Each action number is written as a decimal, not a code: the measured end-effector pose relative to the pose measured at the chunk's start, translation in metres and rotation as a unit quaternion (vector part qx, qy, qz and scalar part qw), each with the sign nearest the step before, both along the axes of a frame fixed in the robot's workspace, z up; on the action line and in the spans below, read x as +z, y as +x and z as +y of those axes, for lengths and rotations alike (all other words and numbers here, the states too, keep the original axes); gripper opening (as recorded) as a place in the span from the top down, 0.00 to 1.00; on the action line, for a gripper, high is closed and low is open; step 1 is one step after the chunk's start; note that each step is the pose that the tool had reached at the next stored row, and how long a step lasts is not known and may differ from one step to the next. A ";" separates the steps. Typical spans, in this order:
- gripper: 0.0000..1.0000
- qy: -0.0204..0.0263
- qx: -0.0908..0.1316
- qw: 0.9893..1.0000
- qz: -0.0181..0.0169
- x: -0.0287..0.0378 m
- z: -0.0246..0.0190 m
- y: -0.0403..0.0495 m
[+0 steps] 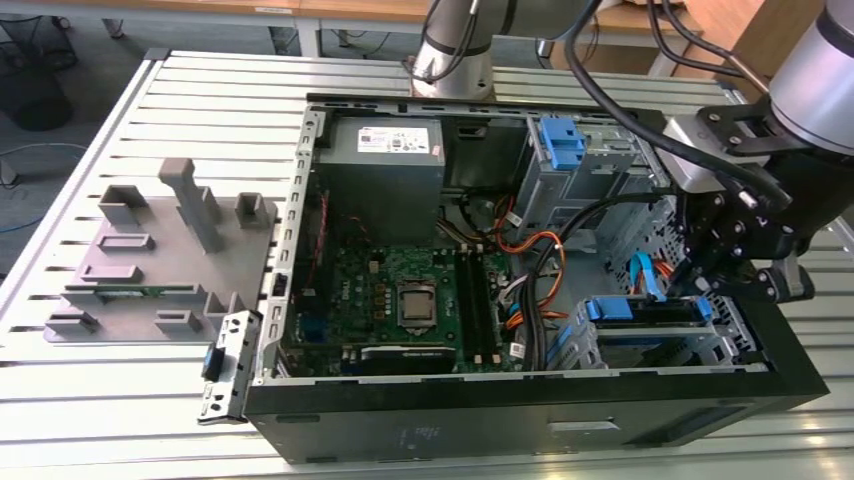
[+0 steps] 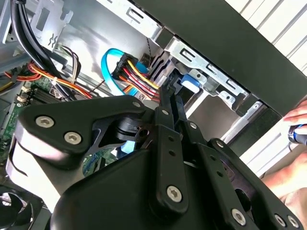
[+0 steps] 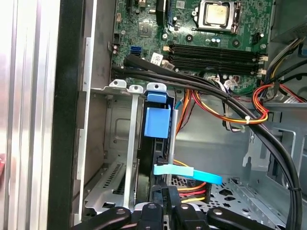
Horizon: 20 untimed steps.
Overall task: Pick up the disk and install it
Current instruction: 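Insert the second disk wire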
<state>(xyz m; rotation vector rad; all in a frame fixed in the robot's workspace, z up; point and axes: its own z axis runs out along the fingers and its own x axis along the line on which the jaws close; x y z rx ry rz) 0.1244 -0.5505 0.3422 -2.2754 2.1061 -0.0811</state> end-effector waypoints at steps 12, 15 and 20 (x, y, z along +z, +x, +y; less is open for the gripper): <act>0.84 0.000 0.000 1.000 -0.006 -0.0023 -0.0025 -0.0049; 0.84 0.000 0.000 1.000 -0.007 -0.0025 -0.0034 -0.0056; 0.84 0.000 0.000 1.000 -0.007 -0.0034 -0.0048 -0.0060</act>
